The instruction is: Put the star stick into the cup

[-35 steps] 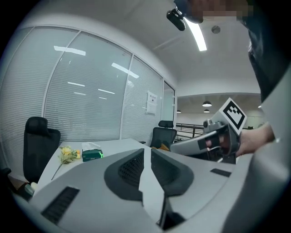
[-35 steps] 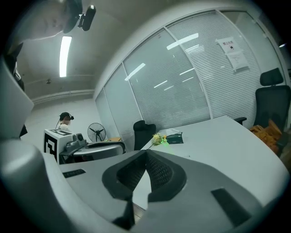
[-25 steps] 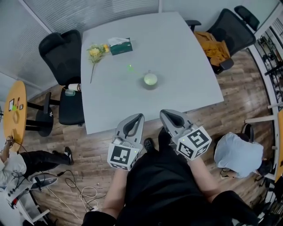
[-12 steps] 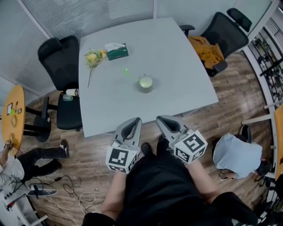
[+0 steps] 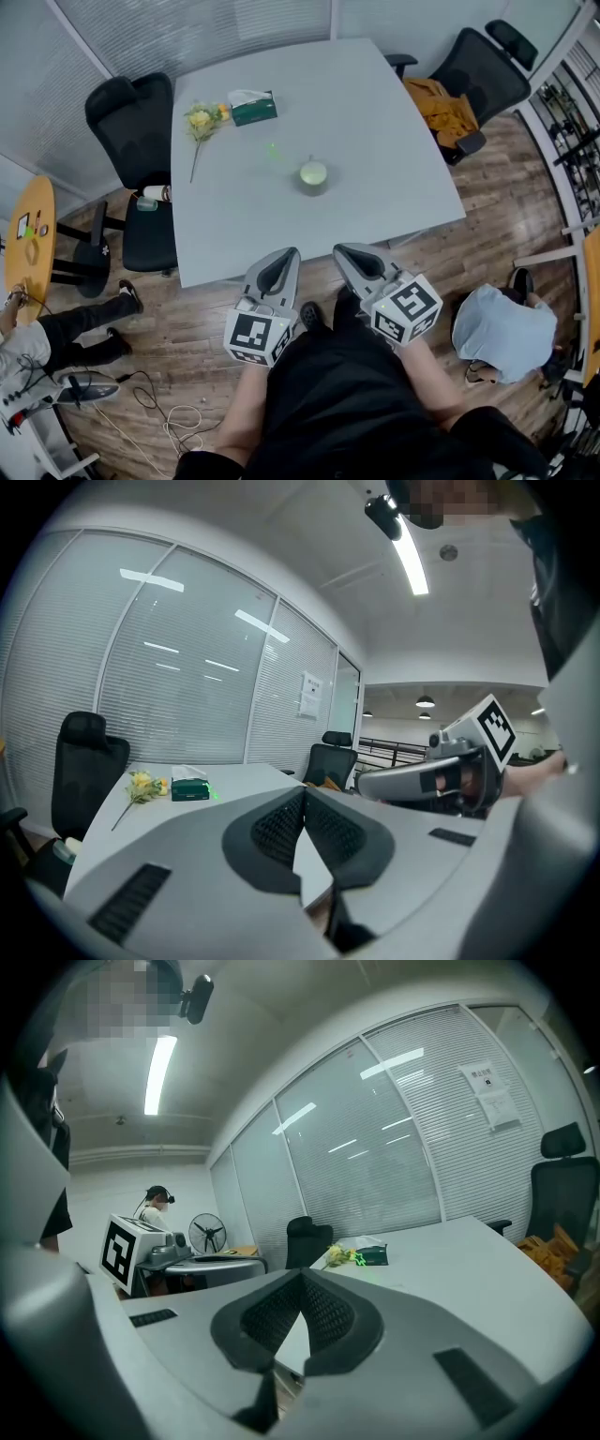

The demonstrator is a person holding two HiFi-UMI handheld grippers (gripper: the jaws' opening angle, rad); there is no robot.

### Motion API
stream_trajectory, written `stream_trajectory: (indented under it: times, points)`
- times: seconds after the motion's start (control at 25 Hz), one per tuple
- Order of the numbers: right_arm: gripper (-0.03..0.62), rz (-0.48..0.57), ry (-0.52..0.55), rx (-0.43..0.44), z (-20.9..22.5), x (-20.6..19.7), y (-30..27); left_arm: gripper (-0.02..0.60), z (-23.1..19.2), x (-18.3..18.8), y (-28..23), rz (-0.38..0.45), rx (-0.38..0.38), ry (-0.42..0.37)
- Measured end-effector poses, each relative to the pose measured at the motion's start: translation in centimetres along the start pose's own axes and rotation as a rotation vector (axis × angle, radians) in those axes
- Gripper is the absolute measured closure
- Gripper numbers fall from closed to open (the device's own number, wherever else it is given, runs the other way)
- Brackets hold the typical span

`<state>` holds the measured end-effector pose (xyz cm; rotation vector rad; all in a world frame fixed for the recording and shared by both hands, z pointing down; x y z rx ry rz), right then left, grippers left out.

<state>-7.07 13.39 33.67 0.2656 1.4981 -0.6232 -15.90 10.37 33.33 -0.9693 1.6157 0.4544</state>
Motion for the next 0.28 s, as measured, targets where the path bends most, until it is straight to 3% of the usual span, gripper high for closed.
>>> stream_trajectory:
  times: [0.28]
  points:
    - [0.588, -0.004, -0.002, -0.005, 0.28, 0.16, -0.3, 0.583, -0.34, -0.01, -0.21, 0.007, -0.01, 0.018]
Point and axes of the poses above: the fingertips, and each gripper's own axes: y backward along the fingers, z to its right, x out of its top, the point moved 2 cm from there along y, backward along the fingers, and after that the axes turned 11 degrees about y, right-handed, at the moved point
